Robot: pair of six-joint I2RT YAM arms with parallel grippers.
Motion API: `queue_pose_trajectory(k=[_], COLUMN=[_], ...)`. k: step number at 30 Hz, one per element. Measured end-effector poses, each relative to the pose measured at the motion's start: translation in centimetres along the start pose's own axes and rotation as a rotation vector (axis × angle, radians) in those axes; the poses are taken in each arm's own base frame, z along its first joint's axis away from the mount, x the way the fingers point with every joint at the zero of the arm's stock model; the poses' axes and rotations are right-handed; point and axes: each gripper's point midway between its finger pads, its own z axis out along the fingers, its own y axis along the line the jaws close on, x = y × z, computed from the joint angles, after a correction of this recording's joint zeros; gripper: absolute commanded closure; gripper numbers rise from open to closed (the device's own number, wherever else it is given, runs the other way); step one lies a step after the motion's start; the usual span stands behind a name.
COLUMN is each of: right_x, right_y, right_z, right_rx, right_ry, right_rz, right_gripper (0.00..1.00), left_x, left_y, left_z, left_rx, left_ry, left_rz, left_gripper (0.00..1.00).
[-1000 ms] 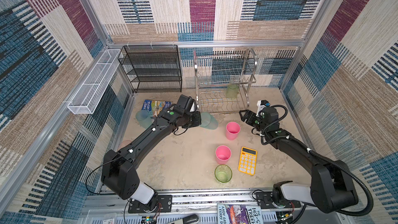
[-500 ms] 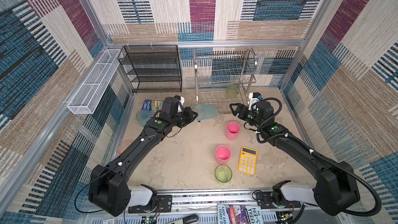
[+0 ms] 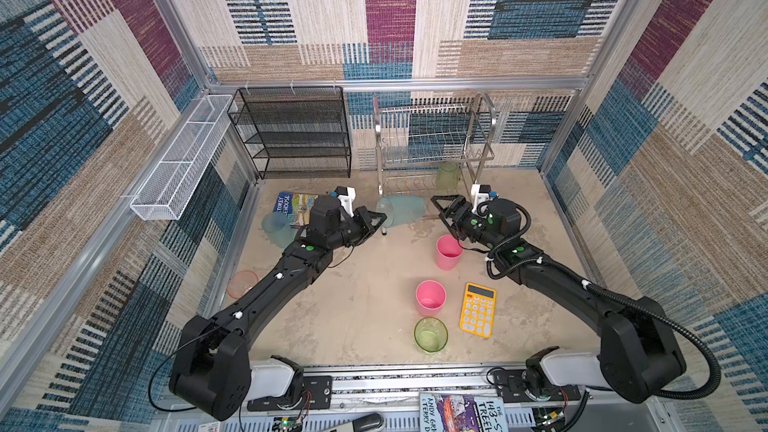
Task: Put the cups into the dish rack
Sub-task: 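Lift the teal cup with left gripper toward the right gripper while right gripper approaches, then close the right gripper on the teal cup's body beside the left gripper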
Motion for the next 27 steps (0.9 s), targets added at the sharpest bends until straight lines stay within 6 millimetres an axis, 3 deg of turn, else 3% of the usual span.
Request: queue_pose_trajectory(k=[12,27], right_x=[-0.5,-1.3], right_y=[1.5,1.8], right_z=[0.0,1.3], right_rx=[-0.057,-0.074], right_ry=[-0.041,-0.062], right_rz=[0.214,0.299], right_gripper=[0.14,0.07], left_x=[-0.3,-0.2], left_y=[0.0,-1.1], left_z=[2.5,4.1], left_rx=[0.120,0.219], left_ry=[-0.005,-0.003], left_rz=[0.005,-0.001], left_gripper=[0.94,0.94])
